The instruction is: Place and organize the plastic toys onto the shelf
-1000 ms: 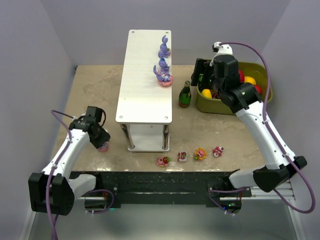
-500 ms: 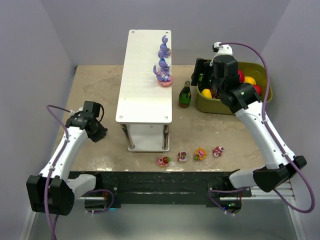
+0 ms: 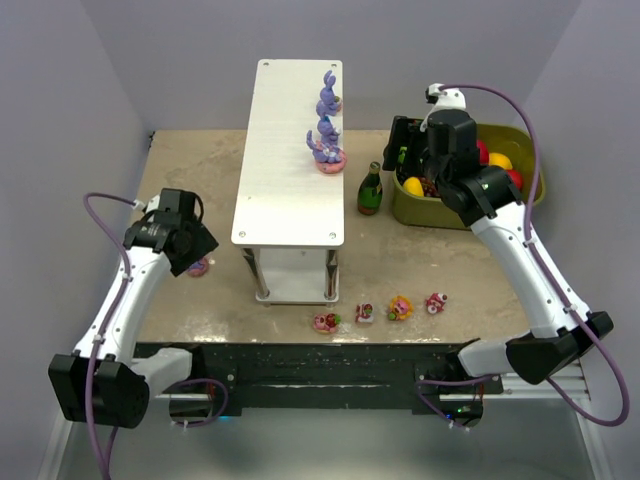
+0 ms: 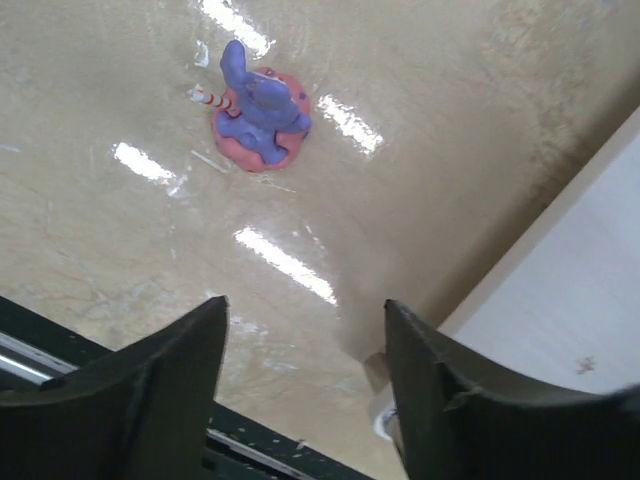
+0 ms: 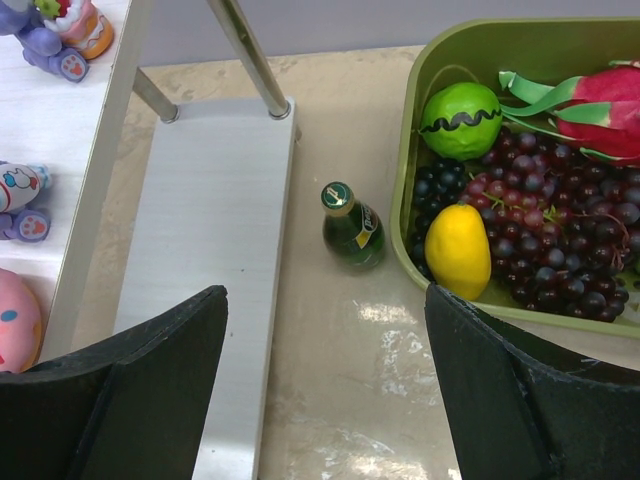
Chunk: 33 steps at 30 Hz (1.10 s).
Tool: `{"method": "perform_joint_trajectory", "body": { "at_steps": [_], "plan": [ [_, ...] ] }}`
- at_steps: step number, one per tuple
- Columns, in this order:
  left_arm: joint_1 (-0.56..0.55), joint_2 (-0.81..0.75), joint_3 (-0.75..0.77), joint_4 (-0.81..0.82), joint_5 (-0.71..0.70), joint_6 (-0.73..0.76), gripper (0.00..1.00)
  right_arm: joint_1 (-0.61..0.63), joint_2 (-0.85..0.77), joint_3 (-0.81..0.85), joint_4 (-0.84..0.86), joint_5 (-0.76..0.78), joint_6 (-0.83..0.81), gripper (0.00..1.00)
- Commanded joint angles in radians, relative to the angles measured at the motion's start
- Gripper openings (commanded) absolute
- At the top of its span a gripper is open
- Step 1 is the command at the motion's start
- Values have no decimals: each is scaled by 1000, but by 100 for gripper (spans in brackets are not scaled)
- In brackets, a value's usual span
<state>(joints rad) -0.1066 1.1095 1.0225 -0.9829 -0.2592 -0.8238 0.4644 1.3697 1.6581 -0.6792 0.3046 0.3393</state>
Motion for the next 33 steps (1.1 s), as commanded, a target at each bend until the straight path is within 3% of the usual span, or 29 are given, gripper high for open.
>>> {"method": "perform_joint_trajectory", "body": {
  "at_steps": [1,4,15,21,30,33],
  "plan": [
    [15,44,-41,64,-41,-5,78,-3,-12,0,41,14,-19,83],
    [38,85,-38,125,-63,11,83,-1,-17,-9,41,17,-20,83],
    [151,219,-116,389,-12,124,81,-12,-40,-37,55,57,-43,83],
    [156,276,-159,522,-9,141,67,-15,-31,-34,69,65,-57,83],
    [157,343,-165,592,-43,201,47,-23,-31,-26,90,85,-75,83],
    [157,351,-167,616,-40,235,32,-24,-29,-26,93,90,-77,83]
  ]
}}
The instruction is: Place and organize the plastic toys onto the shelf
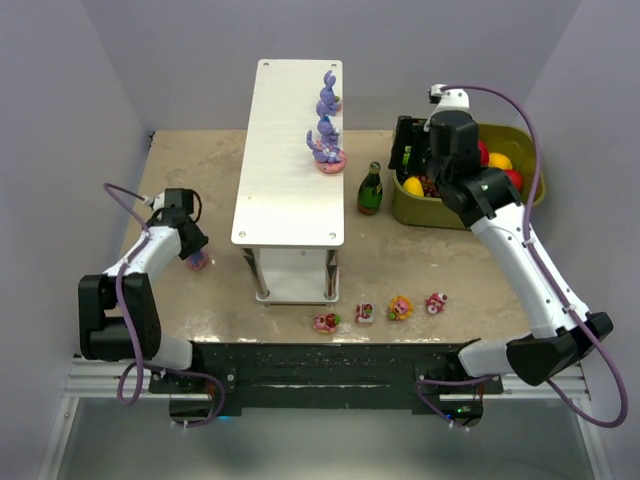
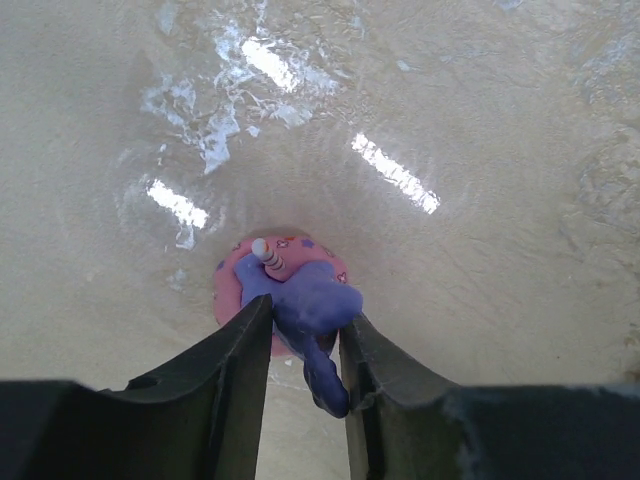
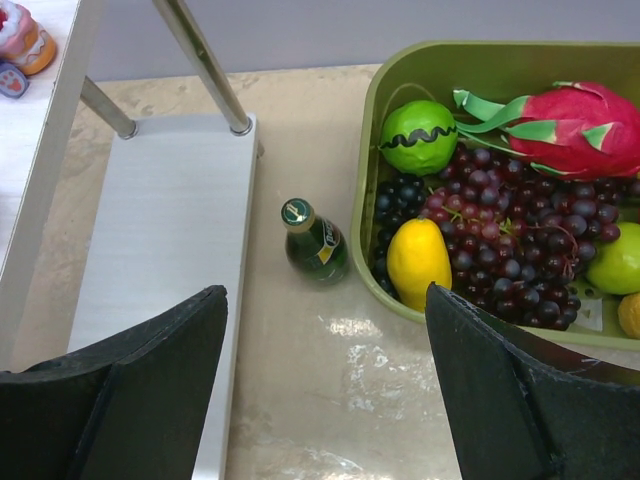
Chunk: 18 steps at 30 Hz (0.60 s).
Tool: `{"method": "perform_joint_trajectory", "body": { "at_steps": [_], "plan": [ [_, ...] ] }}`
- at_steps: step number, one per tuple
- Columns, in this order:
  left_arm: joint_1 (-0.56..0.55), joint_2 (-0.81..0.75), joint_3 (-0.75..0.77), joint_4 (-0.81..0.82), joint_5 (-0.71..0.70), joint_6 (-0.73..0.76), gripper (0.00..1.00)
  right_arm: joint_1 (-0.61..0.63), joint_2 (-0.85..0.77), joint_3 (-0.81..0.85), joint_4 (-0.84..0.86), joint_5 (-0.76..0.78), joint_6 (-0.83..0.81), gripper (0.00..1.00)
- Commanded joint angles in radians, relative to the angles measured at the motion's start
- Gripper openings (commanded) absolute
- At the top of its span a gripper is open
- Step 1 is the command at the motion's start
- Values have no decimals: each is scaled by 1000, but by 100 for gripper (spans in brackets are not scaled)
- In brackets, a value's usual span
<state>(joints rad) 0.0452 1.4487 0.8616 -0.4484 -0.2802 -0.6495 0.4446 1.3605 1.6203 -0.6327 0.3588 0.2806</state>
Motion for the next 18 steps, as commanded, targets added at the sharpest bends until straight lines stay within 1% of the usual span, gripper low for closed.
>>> {"method": "perform_joint_trajectory", "body": {
  "at_steps": [1,3,4,8,9,11,12,13,14,15,16,17,18],
  "plan": [
    [5,10,-4,86,-16,70,24,-7,-20,13,47,35,-18,83],
    [5,10,-3,94,-1,100,11,-7,-18,12,48,32,-18,83],
    [5,12,7,90,4,111,0,-7,-18,12,50,34,-17,83],
    [4,1,50,47,27,152,0,-9,-20,12,53,32,-14,83],
    [4,-8,66,10,35,166,0,-9,-18,13,53,32,-14,83],
    [2,-34,151,-42,64,185,0,-7,-14,19,48,35,-12,83],
    [2,-45,186,-97,73,201,0,-9,-14,26,47,35,-12,83],
    [4,-54,271,-131,84,208,0,-9,-9,29,45,32,-11,83],
    [2,-68,318,-160,110,220,0,-9,-6,33,44,31,-9,83],
    [4,-71,365,-232,116,234,0,-9,-1,39,42,26,-6,83],
    [4,-77,466,-266,128,241,0,-10,5,42,41,23,-3,83],
    [4,-76,515,-298,163,261,0,-9,8,47,41,23,-3,83],
    [4,-74,565,-372,168,286,0,-10,11,52,39,20,0,83]
  ]
}}
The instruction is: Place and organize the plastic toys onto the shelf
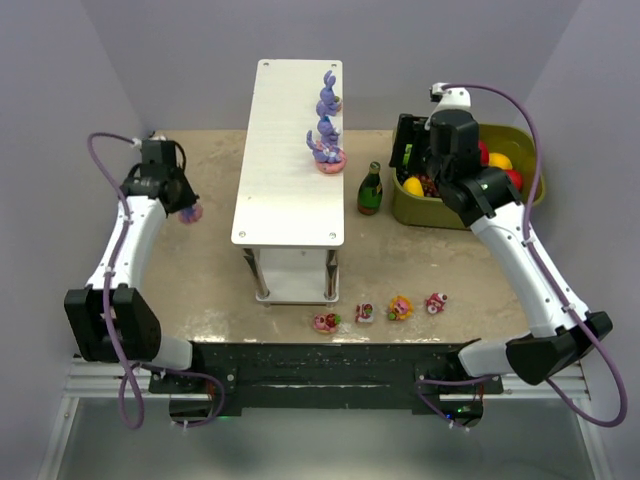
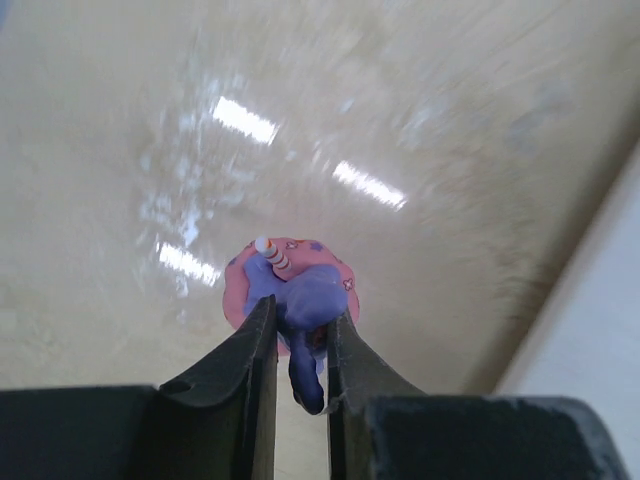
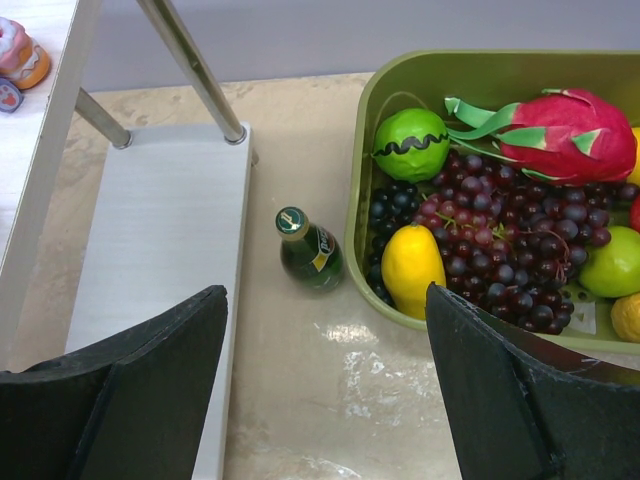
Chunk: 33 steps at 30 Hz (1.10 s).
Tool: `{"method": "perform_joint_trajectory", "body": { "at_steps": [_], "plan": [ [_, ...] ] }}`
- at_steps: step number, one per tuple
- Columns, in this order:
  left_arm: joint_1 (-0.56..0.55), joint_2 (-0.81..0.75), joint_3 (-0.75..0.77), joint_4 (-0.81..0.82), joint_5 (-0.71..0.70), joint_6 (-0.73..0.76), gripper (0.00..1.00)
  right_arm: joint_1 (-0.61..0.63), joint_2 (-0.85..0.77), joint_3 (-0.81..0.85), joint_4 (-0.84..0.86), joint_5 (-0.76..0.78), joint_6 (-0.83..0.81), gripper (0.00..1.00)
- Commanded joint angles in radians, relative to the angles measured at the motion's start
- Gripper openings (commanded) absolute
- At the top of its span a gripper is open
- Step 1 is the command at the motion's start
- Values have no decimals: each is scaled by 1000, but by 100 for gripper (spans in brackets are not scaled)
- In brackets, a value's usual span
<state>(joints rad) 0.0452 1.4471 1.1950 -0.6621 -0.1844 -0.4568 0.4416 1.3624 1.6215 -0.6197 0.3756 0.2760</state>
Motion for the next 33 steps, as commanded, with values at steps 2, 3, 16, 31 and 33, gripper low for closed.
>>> {"method": "perform_joint_trajectory", "body": {
  "at_steps": [2,3,16,31,33],
  "plan": [
    [4,-73,366,-224,94,121,0,-7,21,60,21,0,6,83],
    [4,-73,408,-278,106,128,0,-7,27,70,20,-3,8,83],
    [-143,-143,787,-353,528,156,0,-7,92,152,-5,-75,31,83],
    [-497,-116,795,-372,622,317,0,-7,49,113,8,-101,25,82],
    [-556,-99,805,-392,560,336,0,-7,47,106,9,-101,26,82]
  ]
}}
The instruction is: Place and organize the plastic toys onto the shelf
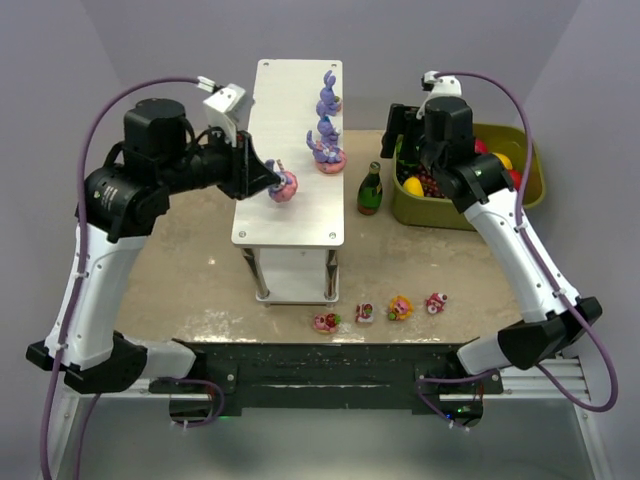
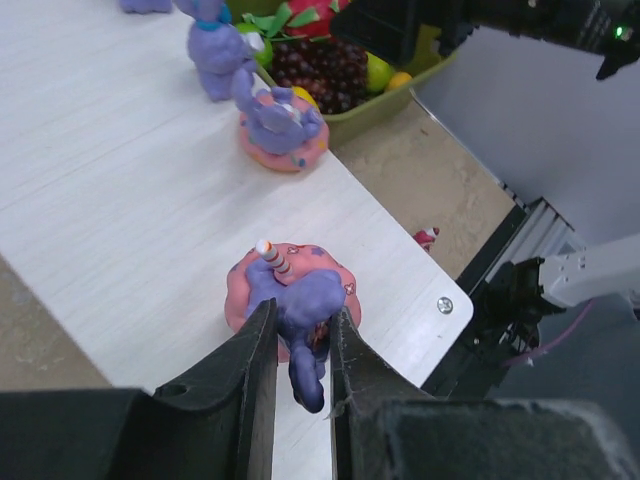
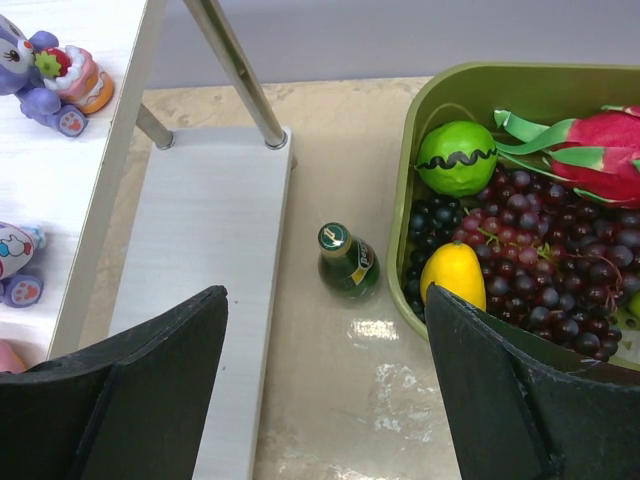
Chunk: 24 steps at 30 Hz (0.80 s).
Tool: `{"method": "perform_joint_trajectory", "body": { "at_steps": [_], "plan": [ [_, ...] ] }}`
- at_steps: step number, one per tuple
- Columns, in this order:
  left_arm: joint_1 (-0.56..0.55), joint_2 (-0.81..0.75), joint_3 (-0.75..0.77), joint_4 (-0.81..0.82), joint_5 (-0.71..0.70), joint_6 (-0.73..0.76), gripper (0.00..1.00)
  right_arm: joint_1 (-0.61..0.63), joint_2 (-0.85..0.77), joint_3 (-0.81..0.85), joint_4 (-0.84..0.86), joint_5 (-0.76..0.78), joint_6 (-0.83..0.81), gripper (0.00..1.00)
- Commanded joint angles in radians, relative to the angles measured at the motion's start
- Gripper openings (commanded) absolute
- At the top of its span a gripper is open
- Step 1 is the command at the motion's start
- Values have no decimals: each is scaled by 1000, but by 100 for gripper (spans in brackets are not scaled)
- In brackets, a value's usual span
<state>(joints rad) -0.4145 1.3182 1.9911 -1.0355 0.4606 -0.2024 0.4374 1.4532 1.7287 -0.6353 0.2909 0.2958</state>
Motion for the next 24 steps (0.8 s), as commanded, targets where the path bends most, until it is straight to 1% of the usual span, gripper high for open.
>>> {"method": "perform_joint_trajectory", "body": {
  "at_steps": [1,3,5,8,10,11,12,14,15,17,18,20,23,24],
  "plan": [
    [-110,51,17,-23,-100,86,0,-3,-45,-1,23,-15,6,82],
    [-147,73,35,-40,-158,96,0,-2,-50,-12,25,-13,8,82],
    [-156,81,40,-49,-212,103,0,-3,-53,-21,28,-15,11,82],
    [-167,87,40,-51,-226,110,0,-3,-57,-26,31,-12,9,82],
    [-178,90,40,-51,-226,115,5,-3,-56,-26,31,-10,9,82],
    [-179,92,40,-54,-235,115,8,-3,-54,-26,31,-10,9,82],
    [-185,92,41,-55,-240,115,15,-2,-51,-23,31,-9,6,83],
    [-185,90,41,-58,-247,112,22,-3,-47,-18,29,-9,6,83],
    [-185,87,41,-57,-247,112,29,-3,-45,-17,29,-7,6,83],
    [-187,84,44,-51,-244,113,35,-3,-40,-11,29,-10,6,83],
    [-187,84,52,-51,-244,112,44,-3,-39,-9,31,-10,6,83],
    [-187,82,57,-46,-237,110,49,-2,-39,-6,31,-7,6,82],
    [-187,81,60,-34,-232,104,61,-3,-53,-6,37,5,14,82],
    [-185,79,58,-28,-228,104,62,-3,-56,-4,45,5,14,82]
  ]
}}
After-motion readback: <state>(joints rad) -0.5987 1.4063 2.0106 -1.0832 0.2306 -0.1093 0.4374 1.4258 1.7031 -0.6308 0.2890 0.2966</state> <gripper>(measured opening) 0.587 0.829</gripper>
